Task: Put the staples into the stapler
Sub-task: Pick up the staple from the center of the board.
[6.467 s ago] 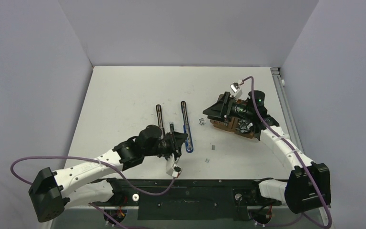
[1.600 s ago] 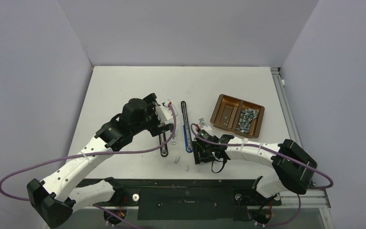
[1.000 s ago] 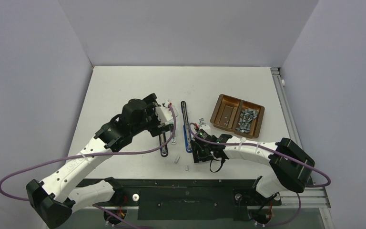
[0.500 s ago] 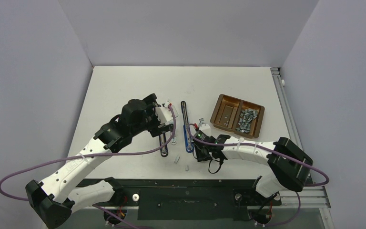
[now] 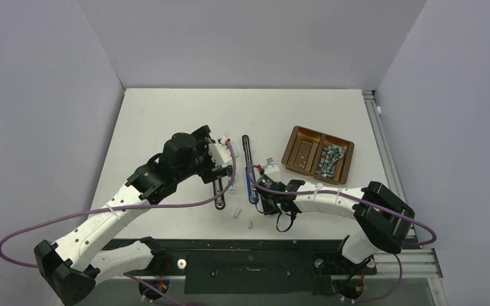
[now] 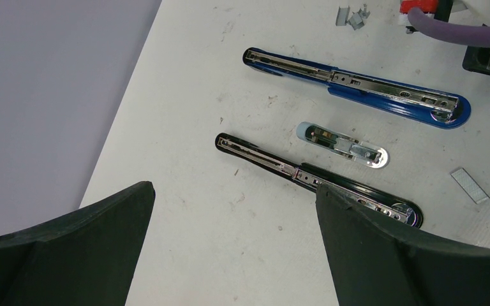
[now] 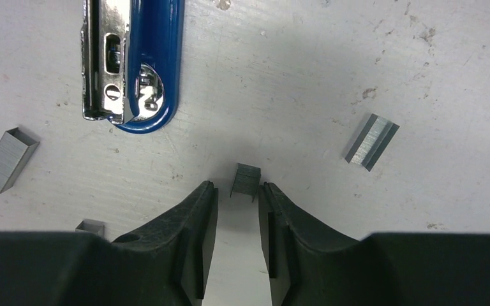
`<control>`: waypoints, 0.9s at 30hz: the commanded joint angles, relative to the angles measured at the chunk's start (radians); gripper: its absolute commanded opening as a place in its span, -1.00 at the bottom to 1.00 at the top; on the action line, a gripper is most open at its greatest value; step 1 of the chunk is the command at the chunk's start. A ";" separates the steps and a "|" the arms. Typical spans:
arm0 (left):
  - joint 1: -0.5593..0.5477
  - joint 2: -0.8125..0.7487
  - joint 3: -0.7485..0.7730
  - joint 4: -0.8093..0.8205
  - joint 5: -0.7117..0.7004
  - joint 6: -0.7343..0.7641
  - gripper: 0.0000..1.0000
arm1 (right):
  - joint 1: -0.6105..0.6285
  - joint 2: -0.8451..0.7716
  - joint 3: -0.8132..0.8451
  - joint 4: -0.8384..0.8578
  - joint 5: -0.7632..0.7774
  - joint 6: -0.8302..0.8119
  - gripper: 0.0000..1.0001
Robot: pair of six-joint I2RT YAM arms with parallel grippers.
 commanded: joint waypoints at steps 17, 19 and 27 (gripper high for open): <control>-0.017 -0.033 -0.002 0.028 0.010 -0.008 0.93 | -0.005 -0.071 0.024 -0.010 0.011 0.006 -0.78; -0.022 -0.046 -0.010 0.046 0.025 -0.002 0.92 | -0.033 -0.112 0.041 -0.005 -0.085 -0.015 -0.79; -0.106 -0.145 -0.125 0.215 0.087 0.188 0.92 | -0.277 -0.282 0.088 0.025 -0.641 -0.083 -0.78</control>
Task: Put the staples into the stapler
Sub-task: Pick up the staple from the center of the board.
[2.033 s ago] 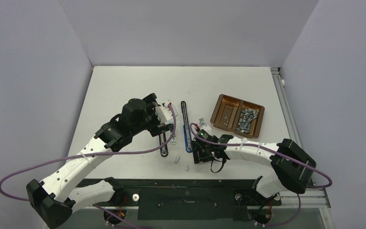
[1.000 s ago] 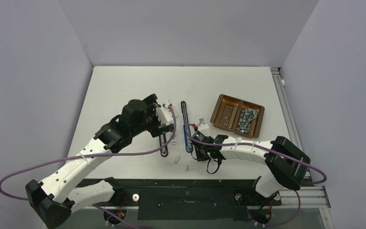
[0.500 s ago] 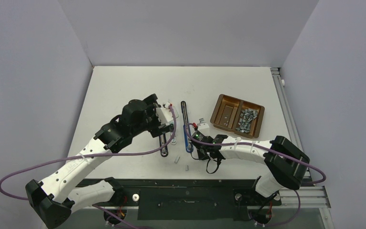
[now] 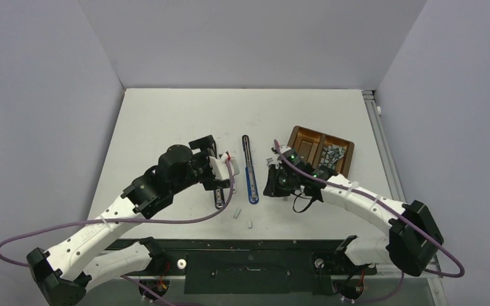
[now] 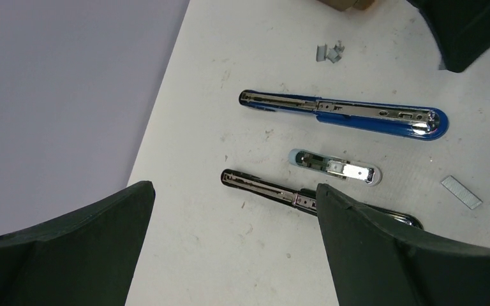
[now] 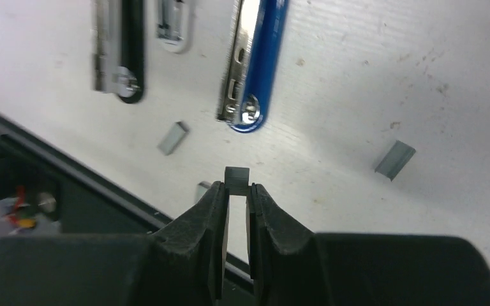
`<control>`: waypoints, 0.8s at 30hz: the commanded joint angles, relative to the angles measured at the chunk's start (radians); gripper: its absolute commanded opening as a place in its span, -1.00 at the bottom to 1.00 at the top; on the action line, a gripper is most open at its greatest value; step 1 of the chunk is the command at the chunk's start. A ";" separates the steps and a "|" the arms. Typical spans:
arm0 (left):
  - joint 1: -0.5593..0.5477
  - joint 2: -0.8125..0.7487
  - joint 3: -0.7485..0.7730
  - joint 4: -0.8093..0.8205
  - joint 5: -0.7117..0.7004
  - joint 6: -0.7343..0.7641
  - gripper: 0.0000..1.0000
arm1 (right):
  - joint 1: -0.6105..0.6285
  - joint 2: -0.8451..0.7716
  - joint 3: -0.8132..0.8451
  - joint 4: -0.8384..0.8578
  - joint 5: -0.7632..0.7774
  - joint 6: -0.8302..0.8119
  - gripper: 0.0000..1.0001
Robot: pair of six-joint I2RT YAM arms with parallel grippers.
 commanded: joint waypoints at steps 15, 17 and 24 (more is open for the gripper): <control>-0.197 -0.163 -0.331 0.598 0.170 0.686 0.92 | -0.267 -0.154 -0.039 0.707 -0.957 0.442 -0.78; -0.197 -0.161 -0.332 0.597 0.188 0.716 0.92 | -0.267 -0.141 -0.053 0.777 -0.973 0.493 -0.78; -0.217 -0.170 -0.327 0.561 0.228 0.784 0.97 | -0.266 -0.108 -0.096 1.004 -1.005 0.657 -0.78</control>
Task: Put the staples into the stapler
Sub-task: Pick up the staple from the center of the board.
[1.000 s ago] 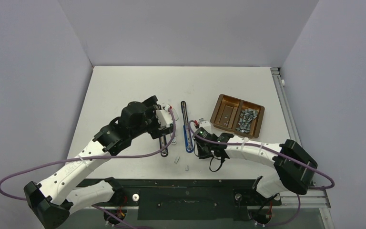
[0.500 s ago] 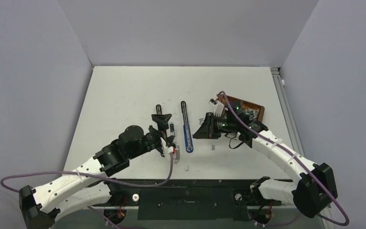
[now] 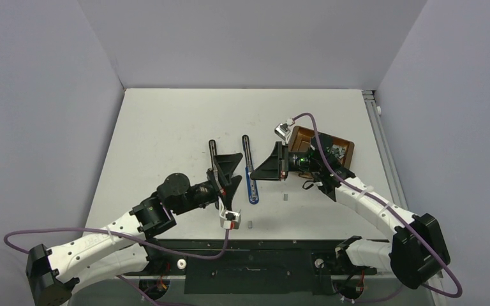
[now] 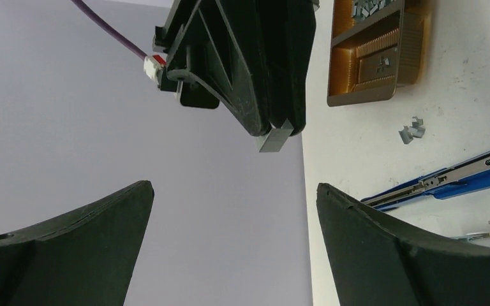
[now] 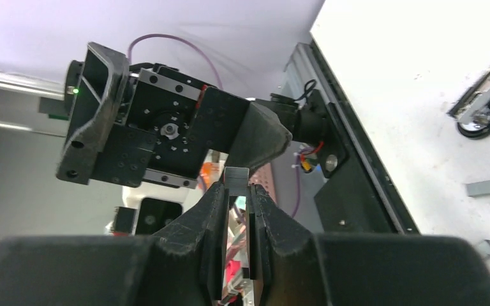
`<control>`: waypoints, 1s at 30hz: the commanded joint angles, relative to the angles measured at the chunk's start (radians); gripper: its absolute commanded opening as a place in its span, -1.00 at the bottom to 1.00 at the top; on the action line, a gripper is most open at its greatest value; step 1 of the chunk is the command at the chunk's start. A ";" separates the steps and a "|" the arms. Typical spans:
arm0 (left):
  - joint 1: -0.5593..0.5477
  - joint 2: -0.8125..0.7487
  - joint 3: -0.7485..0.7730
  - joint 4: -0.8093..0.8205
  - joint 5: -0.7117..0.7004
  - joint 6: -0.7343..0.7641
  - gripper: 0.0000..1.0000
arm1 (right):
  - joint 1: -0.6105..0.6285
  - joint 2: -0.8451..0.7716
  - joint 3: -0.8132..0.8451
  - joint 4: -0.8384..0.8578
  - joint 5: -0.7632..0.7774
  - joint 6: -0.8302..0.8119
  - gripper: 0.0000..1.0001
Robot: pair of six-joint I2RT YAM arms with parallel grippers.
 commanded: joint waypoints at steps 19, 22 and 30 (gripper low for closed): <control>-0.021 0.009 0.040 0.051 0.095 0.166 0.24 | 0.015 0.087 -0.083 0.550 -0.049 0.354 -0.79; -0.021 0.010 0.044 0.054 0.091 0.165 0.14 | 0.021 0.103 -0.087 0.583 -0.042 0.372 -0.79; -0.022 0.023 0.055 0.058 0.092 0.165 -0.10 | 0.039 0.160 -0.104 0.741 -0.020 0.468 -0.79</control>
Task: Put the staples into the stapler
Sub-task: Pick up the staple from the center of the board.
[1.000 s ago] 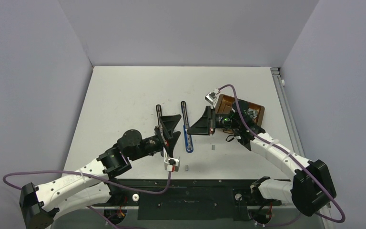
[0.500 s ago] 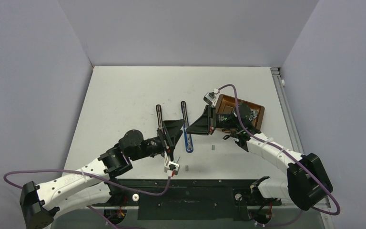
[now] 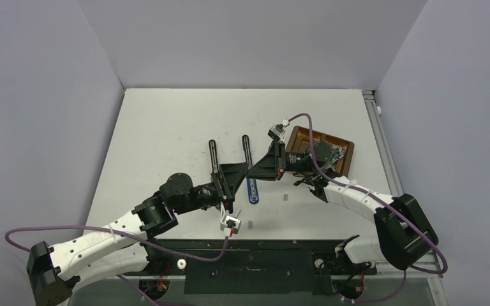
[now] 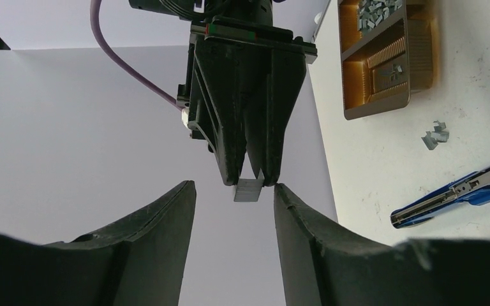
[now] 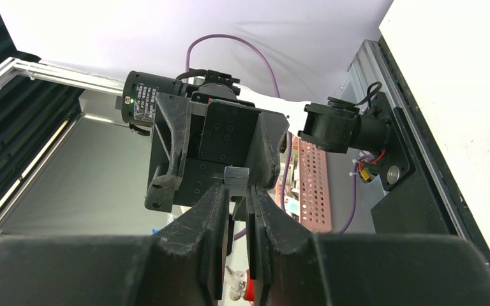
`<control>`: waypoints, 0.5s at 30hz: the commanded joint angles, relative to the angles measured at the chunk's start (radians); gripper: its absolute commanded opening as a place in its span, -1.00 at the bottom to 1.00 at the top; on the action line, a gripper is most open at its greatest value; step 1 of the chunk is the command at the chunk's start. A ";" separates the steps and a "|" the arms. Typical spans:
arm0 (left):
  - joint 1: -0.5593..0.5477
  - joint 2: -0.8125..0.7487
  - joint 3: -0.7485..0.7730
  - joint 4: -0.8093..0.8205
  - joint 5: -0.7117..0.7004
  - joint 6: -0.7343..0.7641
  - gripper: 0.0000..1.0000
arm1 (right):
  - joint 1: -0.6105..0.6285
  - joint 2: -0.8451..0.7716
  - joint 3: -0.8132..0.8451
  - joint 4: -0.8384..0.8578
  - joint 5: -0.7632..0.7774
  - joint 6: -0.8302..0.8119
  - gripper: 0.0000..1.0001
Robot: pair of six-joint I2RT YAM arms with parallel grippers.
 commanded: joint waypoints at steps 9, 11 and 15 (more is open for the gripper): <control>-0.004 0.001 0.048 0.042 0.015 0.002 -0.33 | 0.019 0.026 -0.036 0.200 0.026 0.064 -0.79; -0.005 0.002 0.048 0.042 0.016 0.002 -0.38 | 0.019 0.029 -0.039 0.200 0.028 0.064 -0.79; -0.005 0.001 0.047 0.039 0.016 0.002 -0.49 | 0.021 0.038 -0.039 0.212 0.034 0.069 -0.79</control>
